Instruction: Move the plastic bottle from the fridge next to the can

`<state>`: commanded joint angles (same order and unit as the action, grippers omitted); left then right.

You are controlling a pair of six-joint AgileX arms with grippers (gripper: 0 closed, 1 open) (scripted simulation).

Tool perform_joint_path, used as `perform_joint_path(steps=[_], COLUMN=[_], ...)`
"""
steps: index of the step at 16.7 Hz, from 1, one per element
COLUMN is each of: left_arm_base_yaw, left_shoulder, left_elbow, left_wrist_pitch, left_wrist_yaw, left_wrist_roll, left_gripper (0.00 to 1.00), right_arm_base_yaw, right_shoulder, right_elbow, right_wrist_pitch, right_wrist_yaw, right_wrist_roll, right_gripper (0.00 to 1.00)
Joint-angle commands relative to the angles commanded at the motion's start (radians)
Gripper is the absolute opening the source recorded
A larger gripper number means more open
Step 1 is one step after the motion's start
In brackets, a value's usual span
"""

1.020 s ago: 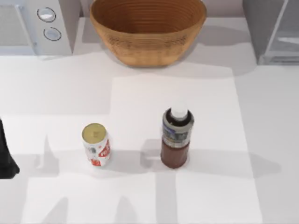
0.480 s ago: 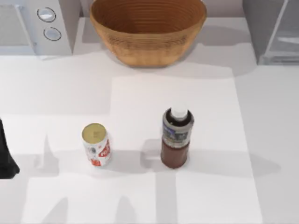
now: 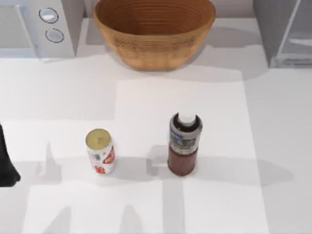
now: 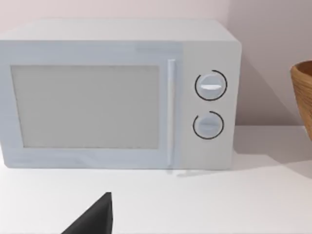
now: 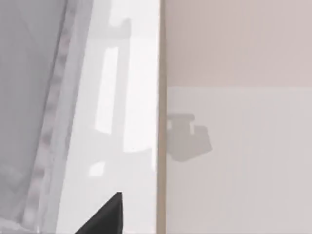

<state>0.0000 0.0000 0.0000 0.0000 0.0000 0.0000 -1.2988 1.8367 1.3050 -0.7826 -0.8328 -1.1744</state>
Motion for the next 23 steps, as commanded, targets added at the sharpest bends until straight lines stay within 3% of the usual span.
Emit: perform_joint_path(steps=[4,7,16,19,23], left_arm_base_yaw=[0.0,0.0,0.0,0.0,0.0], left_shoulder=[0.0,0.0,0.0,0.0,0.0], left_elbow=[0.0,0.0,0.0,0.0,0.0], left_wrist_pitch=[0.0,0.0,0.0,0.0,0.0], left_wrist_yaw=[0.0,0.0,0.0,0.0,0.0], left_wrist_roll=[0.0,0.0,0.0,0.0,0.0], left_gripper=[1.0,1.0,1.0,1.0,1.0], right_arm_base_yaw=[0.207,0.321,0.372,0.468,0.718], right_shoulder=[-0.002,-0.005,-0.015,-0.033,-0.077], right_elbow=[-0.006,-0.009,-0.021,-0.052,-0.127], right_wrist_pitch=[0.285,0.434,0.5,0.538,0.624], right_wrist_yaw=[0.051,0.079,0.101,0.179,0.364], right_wrist_roll=[0.336,0.49,0.558,0.632,0.795], right_gripper=[1.0,1.0,1.0,1.0,1.0])
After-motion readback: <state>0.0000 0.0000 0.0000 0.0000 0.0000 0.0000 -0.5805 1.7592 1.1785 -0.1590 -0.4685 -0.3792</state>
